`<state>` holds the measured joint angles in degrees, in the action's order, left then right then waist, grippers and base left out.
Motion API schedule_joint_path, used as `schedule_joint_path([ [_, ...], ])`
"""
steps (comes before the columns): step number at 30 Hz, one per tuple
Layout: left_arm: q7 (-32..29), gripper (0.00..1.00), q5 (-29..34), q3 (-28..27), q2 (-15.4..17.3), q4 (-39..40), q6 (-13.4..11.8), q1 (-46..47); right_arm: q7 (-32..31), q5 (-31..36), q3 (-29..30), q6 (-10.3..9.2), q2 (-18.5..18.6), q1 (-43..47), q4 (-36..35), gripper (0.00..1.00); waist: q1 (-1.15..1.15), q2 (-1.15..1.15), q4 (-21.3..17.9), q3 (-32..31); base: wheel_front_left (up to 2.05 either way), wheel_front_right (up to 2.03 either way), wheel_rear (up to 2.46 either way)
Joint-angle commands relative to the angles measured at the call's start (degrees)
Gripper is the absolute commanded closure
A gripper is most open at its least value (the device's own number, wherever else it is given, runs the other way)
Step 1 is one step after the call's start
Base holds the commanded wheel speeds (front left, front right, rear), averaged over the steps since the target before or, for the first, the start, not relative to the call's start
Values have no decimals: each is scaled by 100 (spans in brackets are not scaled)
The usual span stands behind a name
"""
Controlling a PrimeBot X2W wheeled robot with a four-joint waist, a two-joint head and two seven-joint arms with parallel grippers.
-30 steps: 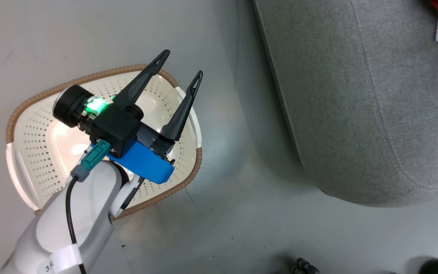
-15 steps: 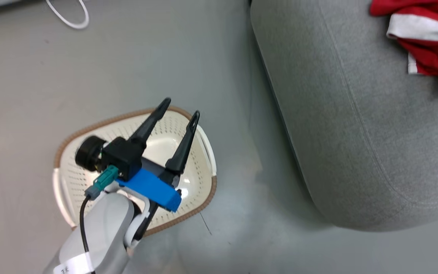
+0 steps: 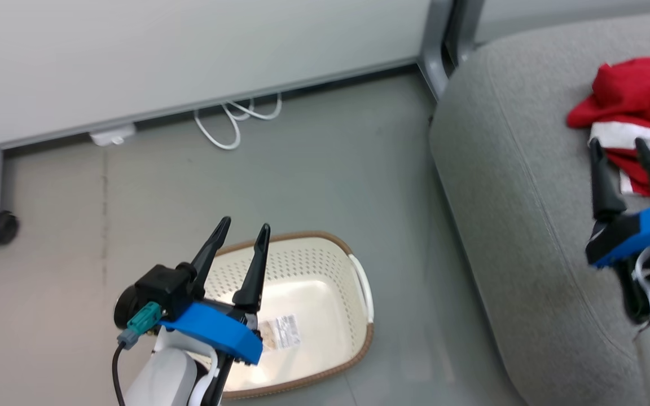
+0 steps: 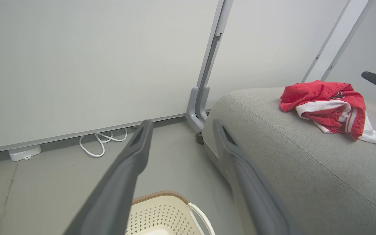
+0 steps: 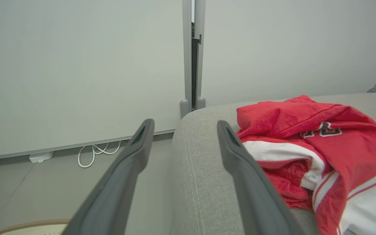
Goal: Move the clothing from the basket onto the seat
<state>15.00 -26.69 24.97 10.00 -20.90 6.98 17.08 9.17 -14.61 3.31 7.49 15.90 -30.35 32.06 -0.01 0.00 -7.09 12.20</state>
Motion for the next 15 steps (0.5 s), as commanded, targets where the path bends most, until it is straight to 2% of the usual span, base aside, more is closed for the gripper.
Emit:
schedule_joint_path([
  [1,25,0,32,-103,-30,-56,19,-147,17,-13,-32,1,-115,298,-209,0,1,0,346,-387,0,0,0],
  [7,22,0,108,-407,-89,-286,57,-415,-268,161,-264,1,-429,1078,-982,0,1,0,604,-745,0,0,0],
  [15,21,0,189,-772,-117,-452,67,-658,-651,306,-359,1,-666,1871,-1674,0,1,0,925,-1136,0,0,0],
])
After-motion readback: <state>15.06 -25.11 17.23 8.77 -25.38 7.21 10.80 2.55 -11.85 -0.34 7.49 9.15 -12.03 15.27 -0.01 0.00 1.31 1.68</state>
